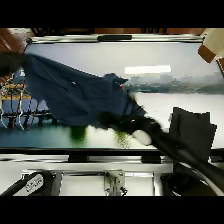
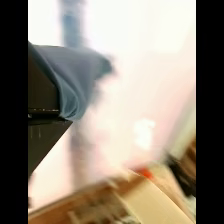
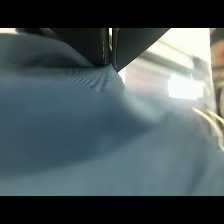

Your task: Fold the shirts.

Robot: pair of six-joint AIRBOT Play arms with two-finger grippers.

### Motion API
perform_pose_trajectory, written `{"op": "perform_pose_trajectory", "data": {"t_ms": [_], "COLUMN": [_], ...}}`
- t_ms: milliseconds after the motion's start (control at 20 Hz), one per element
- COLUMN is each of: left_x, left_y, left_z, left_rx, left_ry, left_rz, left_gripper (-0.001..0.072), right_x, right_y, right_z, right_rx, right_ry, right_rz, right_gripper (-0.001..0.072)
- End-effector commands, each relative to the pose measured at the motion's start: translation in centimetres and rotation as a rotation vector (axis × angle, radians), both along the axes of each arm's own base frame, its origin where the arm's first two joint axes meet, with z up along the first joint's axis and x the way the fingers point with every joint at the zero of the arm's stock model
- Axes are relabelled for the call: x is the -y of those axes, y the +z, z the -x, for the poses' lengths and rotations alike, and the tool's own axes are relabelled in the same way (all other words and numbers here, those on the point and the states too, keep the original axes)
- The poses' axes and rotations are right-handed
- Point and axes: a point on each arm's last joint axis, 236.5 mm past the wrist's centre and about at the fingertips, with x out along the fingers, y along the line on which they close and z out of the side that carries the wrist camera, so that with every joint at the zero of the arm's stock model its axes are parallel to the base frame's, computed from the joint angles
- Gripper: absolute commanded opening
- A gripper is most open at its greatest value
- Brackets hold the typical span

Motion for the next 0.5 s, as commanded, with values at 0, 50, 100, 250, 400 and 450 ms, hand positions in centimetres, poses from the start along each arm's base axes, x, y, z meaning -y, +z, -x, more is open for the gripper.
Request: {"op": "perform_pose_trajectory", "data": {"t_ms": [0,50,100,250,400,450], "left_x": [-0.1,-0.4,-0.8,-2.7,-1.2,-0.1], "left_y": [19.0,23.3,27.4,34.5,35.7,35.6], "left_z": [8.9,12.2,16.2,27.4,34.1,34.9], "left_rx": [0.559,0.676,0.795,1.058,1.189,1.202], "left_ry": [0.158,0.242,0.345,0.659,0.771,0.755], "left_rz": [-0.038,-0.061,-0.07,-0.013,-0.08,-0.116], "left_gripper": [0.0033,0.0033,0.0032,0.0033,0.0033,0.0033], "right_x": [14.5,18.2,22.0,30.4,32.5,32.3], "right_y": [16.7,23.1,29.0,40.2,41.8,41.3], "right_z": [-1.4,0.1,2.5,11.5,14.9,14.6], "right_rx": [0.48,0.641,0.796,1.103,1.116,1.093], "right_ry": [-0.187,-0.271,-0.356,-0.552,-0.597,-0.589], "right_rz": [0.096,0.053,0.015,-0.083,-0.115,-0.108], "right_gripper": [0.0073,0.0073,0.0073,0.0073,0.0073,0.0073]}}
